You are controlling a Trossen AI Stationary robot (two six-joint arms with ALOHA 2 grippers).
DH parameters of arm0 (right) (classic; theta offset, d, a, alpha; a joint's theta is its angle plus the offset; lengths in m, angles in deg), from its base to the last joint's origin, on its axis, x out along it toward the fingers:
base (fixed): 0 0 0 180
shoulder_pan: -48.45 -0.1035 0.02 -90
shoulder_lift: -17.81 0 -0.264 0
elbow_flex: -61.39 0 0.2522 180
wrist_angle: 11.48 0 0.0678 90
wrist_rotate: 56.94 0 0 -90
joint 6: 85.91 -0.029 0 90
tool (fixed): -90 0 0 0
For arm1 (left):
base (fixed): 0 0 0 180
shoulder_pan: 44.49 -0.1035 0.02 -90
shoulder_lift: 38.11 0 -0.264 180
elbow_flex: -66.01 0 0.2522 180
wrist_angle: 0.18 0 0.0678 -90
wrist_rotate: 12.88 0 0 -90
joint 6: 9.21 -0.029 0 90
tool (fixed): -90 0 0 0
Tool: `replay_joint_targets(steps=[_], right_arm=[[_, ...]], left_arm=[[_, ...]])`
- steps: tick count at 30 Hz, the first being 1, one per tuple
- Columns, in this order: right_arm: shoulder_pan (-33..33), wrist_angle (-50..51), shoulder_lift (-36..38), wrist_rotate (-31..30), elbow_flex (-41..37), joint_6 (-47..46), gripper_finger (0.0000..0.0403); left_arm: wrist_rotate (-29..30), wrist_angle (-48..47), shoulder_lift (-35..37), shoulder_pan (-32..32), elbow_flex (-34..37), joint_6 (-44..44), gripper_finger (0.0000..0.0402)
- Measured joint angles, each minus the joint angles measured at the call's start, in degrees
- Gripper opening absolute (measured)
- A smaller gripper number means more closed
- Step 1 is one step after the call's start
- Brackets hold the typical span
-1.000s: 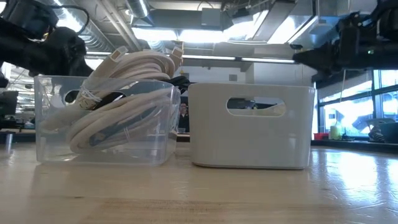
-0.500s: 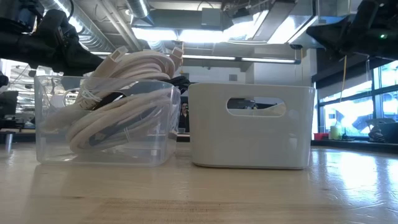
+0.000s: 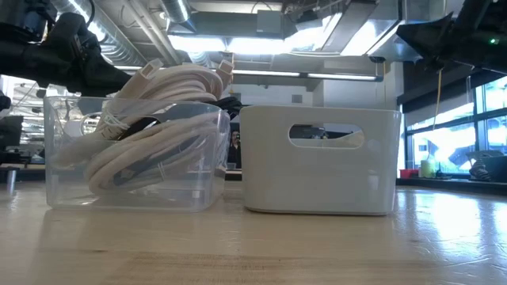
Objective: Pick & Place USB Port
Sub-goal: Return to Home Position
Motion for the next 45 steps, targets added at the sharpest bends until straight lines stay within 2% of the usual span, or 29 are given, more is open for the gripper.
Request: replay_joint_targets(steps=[5,6,9,11,17,28,45], right_arm=[[-0.2,1.4,0.2,0.5,0.0,-4.4,0.0037],[-0.5,4.3,0.5,2.5,0.0,-6.6,0.0037],[-2.6,17.1,0.5,13.6,0.0,-7.2,0.0037],[-4.0,20.8,0.5,16.2,0.0,-7.6,0.0037],[-6.6,24.4,2.3,8.0,0.0,-11.0,0.0037],[-9.6,26.1,2.5,8.0,0.0,0.2,0.0037],[-9.6,26.1,2.1,8.0,0.0,1.3,0.0037]], left_arm=[[0.0,0.0,0.0,0.0,0.0,0.0,0.0011],[0.0,0.0,0.0,0.0,0.0,0.0,0.0010],[0.0,0.0,0.0,0.0,0.0,0.0,0.0008],[0.0,0.0,0.0,0.0,0.0,0.0,0.0009],[0.0,0.0,0.0,0.0,0.0,0.0,0.0012],[0.0,0.0,0.0,0.0,0.0,0.0,0.0011],[0.0,0.0,0.0,0.0,0.0,0.0,0.0012]])
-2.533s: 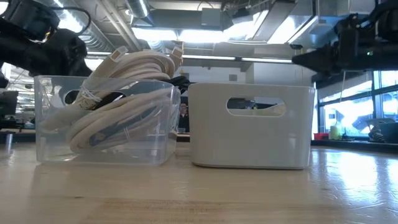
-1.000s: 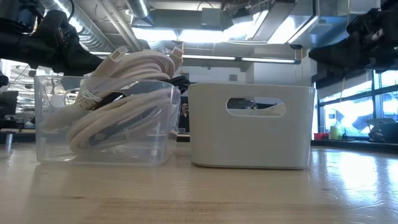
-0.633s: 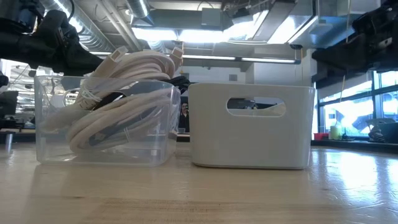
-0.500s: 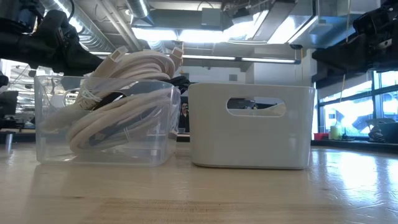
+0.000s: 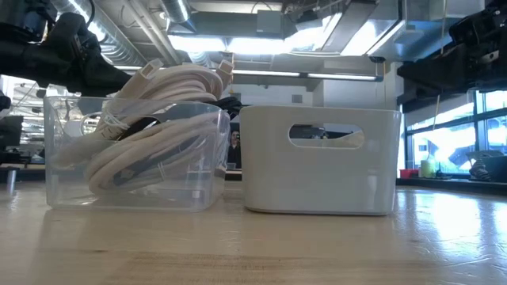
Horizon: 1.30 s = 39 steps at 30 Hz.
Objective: Pick & Place USB Port
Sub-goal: Return to Home Position
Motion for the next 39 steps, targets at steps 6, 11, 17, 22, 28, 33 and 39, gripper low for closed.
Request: replay_joint_targets(steps=[6,11,17,22,28,33,39], right_arm=[[0.0,0.0,0.0,0.0,0.0,0.0,0.0037],[0.0,0.0,0.0,0.0,0.0,0.0,0.0037],[0.0,0.0,0.0,0.0,0.0,0.1,0.0037],[0.0,0.0,0.0,0.0,0.0,0.1,0.0037],[0.0,0.0,0.0,0.0,0.0,0.1,0.0037],[0.0,0.0,0.0,0.0,0.0,0.1,0.0037],[0.0,0.0,0.0,0.0,0.0,0.1,0.0037]], left_arm=[[0.0,0.0,0.0,0.0,0.0,0.0,0.0008],[0.2,-0.1,0.4,1.2,0.0,-0.7,0.0012],[-0.4,7.3,0.4,10.5,2.7,-27.7,0.0008],[1.1,7.5,0.4,16.6,2.8,-36.2,0.0007],[1.3,7.5,0.4,18.1,2.8,-37.9,0.0006],[1.4,7.6,0.5,18.1,2.8,-36.2,0.0007],[1.4,7.6,0.5,18.1,2.8,-35.6,0.0007]])
